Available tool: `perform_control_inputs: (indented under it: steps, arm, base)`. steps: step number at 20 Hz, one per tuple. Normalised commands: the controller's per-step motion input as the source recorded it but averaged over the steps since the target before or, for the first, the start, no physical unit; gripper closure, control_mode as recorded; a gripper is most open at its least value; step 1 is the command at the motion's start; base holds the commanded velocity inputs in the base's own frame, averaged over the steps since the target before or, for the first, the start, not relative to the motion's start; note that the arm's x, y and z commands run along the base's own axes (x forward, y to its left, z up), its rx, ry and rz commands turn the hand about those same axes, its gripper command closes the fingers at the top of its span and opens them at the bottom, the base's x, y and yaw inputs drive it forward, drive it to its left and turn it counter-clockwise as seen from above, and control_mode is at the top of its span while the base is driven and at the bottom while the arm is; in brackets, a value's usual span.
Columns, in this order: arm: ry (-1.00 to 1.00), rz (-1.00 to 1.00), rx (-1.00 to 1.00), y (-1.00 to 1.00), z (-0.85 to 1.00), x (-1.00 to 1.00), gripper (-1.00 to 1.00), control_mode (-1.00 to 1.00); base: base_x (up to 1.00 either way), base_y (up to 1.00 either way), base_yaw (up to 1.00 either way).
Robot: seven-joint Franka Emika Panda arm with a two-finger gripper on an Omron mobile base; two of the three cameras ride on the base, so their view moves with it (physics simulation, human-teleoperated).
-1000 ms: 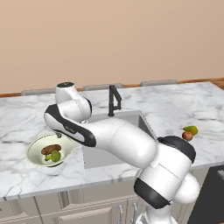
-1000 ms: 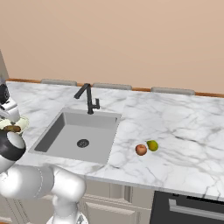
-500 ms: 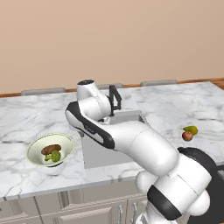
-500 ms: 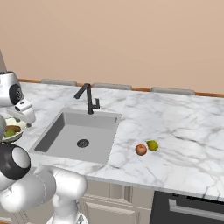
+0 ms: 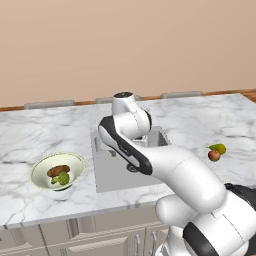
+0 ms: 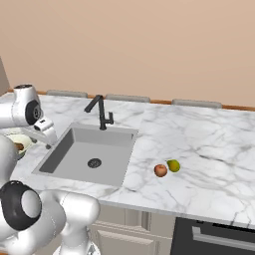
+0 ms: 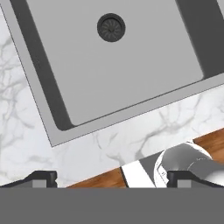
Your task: There is a mixed pile of frozen fruits and vegetables on the counter. Locate all the frozen vegetables and place the items in a bowl on the counter. Take all the frozen fruits and defrost them in a running sink.
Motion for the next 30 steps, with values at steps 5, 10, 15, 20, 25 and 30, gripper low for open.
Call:
perform_control_inputs:
  steps: [5,10,15,20,25,30]
  arm:
    - [0.0,0.02,0.0,-0.75,0.0,-0.01,-1.0,-1.0]
    - [0.0,0.0,0.0,-0.92,0.0,0.0,-1.0,-1.0]
    - [0.0,0.0,0.0,-0.9,0.0,0.0,-1.0,-1.0]
    - [0.0,0.01,0.0,-0.98,-0.04,0.0,-1.0,-1.0]
    - [0.0,0.03,0.0,-0.93,-0.12,0.07,-1.0,-1.0]
    - [0.0,0.06,0.0,-0.88,-0.14,0.32,-1.0,-1.0]
  base:
    - [0.0,0.0,0.0]
    - [0.0,0.0,0.0]
    - [0.0,0.0,0.0]
    - [0.0,0.0,0.0]
    - [0.0,0.0,0.0]
    - [0.0,0.0,0.0]
